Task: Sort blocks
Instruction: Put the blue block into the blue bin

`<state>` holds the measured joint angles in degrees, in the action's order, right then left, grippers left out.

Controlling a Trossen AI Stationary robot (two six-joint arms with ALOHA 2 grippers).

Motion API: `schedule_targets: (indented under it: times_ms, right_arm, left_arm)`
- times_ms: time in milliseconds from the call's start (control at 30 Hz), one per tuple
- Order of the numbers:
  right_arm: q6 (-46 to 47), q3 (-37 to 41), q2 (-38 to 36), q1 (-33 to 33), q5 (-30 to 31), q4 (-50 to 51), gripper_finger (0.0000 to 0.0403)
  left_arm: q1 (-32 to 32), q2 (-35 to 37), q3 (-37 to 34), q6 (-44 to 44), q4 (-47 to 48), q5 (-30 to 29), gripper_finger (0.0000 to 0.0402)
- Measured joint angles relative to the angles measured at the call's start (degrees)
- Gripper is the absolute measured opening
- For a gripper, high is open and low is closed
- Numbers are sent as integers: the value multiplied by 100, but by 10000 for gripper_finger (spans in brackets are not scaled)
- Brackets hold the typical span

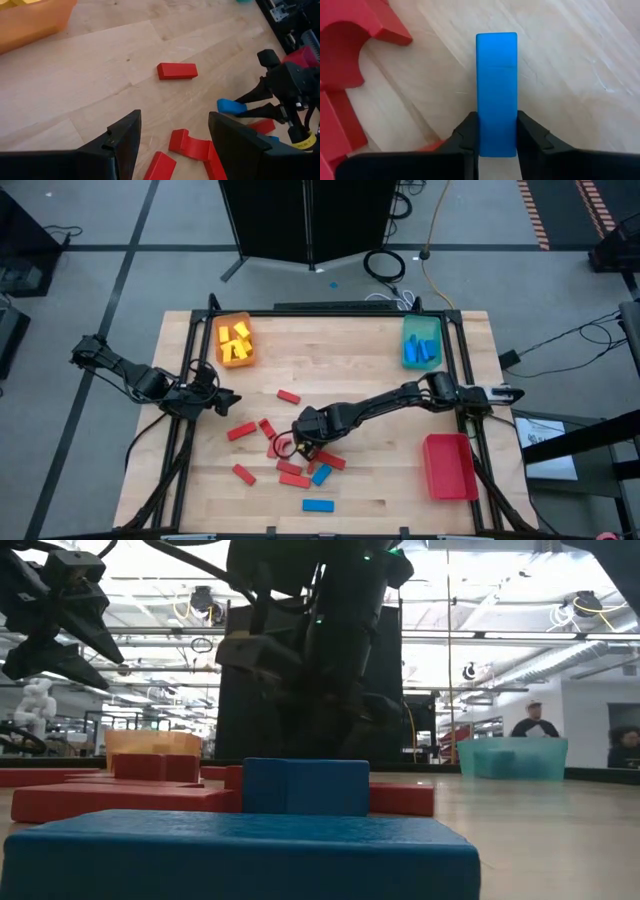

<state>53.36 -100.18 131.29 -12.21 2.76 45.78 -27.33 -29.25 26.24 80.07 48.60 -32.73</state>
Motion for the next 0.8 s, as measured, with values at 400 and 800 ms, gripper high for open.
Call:
schedule_targets:
  times_ms: [400, 800]
  right_arm:
    - [-364, 40, -999, 151, 387, 1718, 59]
    - [-973, 482, -2092, 989, 1337, 3955, 59]
  left_arm:
    - [0, -1, 0, 0, 10, 0, 228]
    - [-2, -1, 0, 46, -14, 29, 228]
